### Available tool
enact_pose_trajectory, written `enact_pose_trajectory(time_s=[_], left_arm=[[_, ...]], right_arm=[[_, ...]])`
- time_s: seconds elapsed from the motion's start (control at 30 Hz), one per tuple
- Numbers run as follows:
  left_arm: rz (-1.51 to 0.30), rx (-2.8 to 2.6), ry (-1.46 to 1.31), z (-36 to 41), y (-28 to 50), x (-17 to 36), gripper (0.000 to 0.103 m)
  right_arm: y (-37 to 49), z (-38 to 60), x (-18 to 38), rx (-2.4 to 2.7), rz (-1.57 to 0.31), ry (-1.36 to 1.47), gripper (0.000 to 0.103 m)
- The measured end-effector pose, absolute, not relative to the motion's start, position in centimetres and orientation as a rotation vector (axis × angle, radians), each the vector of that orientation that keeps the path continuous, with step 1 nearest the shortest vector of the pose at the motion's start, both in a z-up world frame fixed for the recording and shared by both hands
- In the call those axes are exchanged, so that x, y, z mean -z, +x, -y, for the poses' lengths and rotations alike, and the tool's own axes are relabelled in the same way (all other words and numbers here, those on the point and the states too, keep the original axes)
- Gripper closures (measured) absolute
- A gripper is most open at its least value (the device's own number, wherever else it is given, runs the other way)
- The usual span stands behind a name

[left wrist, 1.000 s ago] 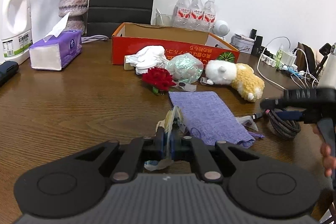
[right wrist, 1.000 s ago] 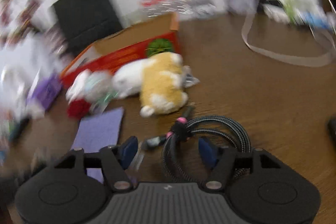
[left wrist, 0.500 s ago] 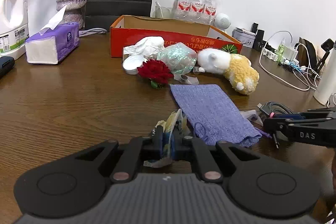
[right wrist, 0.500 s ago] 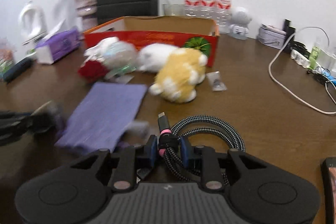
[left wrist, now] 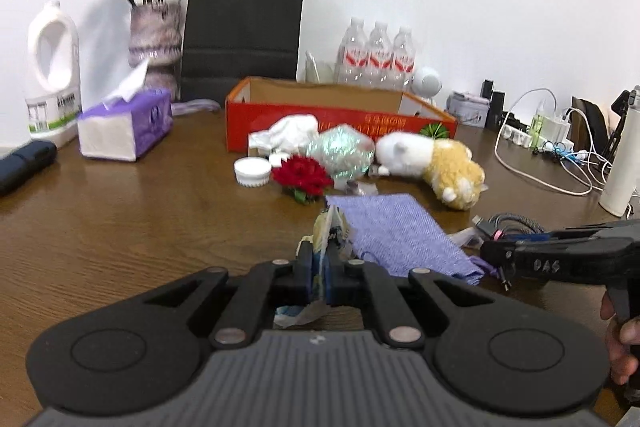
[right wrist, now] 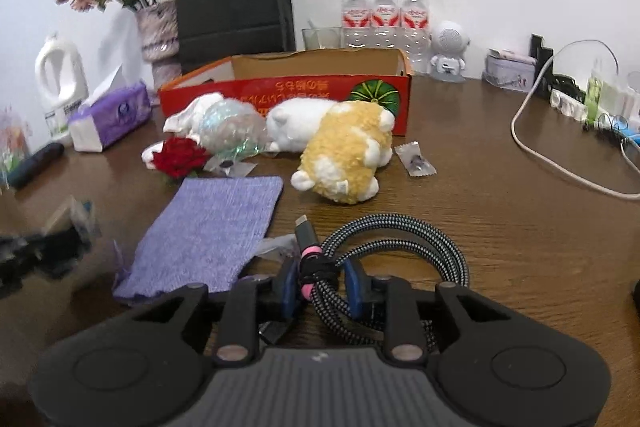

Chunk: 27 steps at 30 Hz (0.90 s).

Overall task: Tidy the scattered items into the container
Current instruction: 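Carry wipe pack and cable into the box and open both tools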

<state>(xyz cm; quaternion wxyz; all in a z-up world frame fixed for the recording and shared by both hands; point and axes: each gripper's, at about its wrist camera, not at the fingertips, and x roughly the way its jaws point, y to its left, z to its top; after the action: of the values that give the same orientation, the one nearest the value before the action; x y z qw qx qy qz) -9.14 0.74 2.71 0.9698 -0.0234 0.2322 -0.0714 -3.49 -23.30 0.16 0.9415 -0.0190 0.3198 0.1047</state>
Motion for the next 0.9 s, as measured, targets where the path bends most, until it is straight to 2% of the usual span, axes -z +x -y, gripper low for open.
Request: enact_pose_trajectory(time_s=[0.13, 0.33, 0.47, 0.6, 0.77, 0.9], left_arm=[[-0.378, 0.123, -0.060, -0.7, -10.6, -3.9, 0.097], [-0.207, 0.110, -0.075, -0.5, -11.8, -6.6, 0.096], [-0.169, 0.117, -0.064, 0.1, -10.1, -8.4, 0.096], [-0.169, 0.118, -0.047, 0.4, -5.0, -10.3, 0.096], [-0.123, 0.082, 0.013, -0.6, 4.6, -13.2, 0.095], [-0.245, 0.108, -0.001, -1.6, 15.1, -13.9, 0.095]], right_arm=[[-4.7, 22.1, -0.5, -0.168, -0.610, -0.101, 0.086], [-8.6, 21.5, -4.2, -0.153, -0.367, -0.146, 0.086], [-8.9, 21.7, -6.8, -0.159, -0.263, -0.137, 0.086], [-5.8, 21.8, -9.3, -0.203, -0.220, -0.143, 0.086], [2.2, 21.1, -13.2, -0.251, -0.183, -0.166, 0.086], [12.4, 21.5, -14.7, -0.292, -0.265, -0.150, 0.086]])
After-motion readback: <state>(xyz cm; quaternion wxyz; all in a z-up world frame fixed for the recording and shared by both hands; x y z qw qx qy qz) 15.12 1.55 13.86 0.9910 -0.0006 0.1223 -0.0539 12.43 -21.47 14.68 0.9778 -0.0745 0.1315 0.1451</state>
